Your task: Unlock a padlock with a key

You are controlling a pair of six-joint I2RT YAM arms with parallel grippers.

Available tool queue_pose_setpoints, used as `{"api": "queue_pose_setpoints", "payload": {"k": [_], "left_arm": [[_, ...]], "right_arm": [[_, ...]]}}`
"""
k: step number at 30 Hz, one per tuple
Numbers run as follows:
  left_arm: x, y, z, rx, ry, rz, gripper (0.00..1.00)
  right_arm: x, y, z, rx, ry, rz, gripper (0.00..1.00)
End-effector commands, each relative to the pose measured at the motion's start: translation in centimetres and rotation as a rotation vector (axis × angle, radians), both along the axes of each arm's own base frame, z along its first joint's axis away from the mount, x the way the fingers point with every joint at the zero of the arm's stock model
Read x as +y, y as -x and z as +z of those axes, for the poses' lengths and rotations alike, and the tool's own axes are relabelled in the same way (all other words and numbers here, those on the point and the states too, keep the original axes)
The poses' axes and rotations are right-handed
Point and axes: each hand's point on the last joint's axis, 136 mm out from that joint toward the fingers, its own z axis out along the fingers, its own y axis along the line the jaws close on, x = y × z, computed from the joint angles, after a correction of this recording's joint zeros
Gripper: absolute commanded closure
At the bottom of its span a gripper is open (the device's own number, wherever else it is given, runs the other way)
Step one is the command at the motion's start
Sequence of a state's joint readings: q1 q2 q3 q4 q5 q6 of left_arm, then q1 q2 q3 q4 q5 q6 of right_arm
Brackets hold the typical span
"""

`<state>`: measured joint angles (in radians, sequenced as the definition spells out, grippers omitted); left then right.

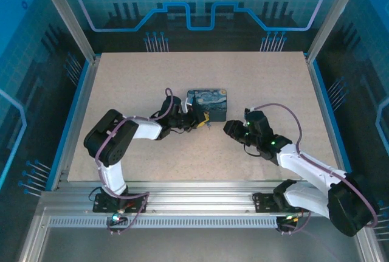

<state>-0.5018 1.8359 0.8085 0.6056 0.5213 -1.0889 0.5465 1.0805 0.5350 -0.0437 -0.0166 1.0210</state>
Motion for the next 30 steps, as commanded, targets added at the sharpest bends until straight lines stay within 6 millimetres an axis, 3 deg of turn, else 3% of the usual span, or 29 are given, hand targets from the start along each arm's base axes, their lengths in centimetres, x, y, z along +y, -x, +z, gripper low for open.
{"api": "queue_pose_setpoints", "payload": {"k": [1, 12, 20, 21, 30], "left_arm": [[0.0, 0.6, 1.5, -0.031, 0.004, -0.037, 1.0], [-0.1, 0.9, 1.5, -0.02, -0.01, -0.044, 1.0], [-0.3, 0.8, 2.1, -0.022, 0.004, -0.049, 1.0], [-0.3, 0.8, 2.1, -0.021, 0.005, -0.049, 1.0], [-0.4, 0.8, 2.5, -0.024, 0.014, -0.056, 1.0]], "right_arm": [[-0.3, 1.0, -0.9, 0.009, 0.188, 0.088, 0.65], [3.0, 0.1, -0.6, -0.056, 0.403, 0.253, 0.62], [5.2, -1.0, -1.2, -0.073, 0.494, 0.337, 0.57], [5.9, -1.6, -0.4, -0.094, 0.492, 0.345, 0.56], [8.0, -2.7, -1.4, -0.091, 0.539, 0.401, 0.57]]}}
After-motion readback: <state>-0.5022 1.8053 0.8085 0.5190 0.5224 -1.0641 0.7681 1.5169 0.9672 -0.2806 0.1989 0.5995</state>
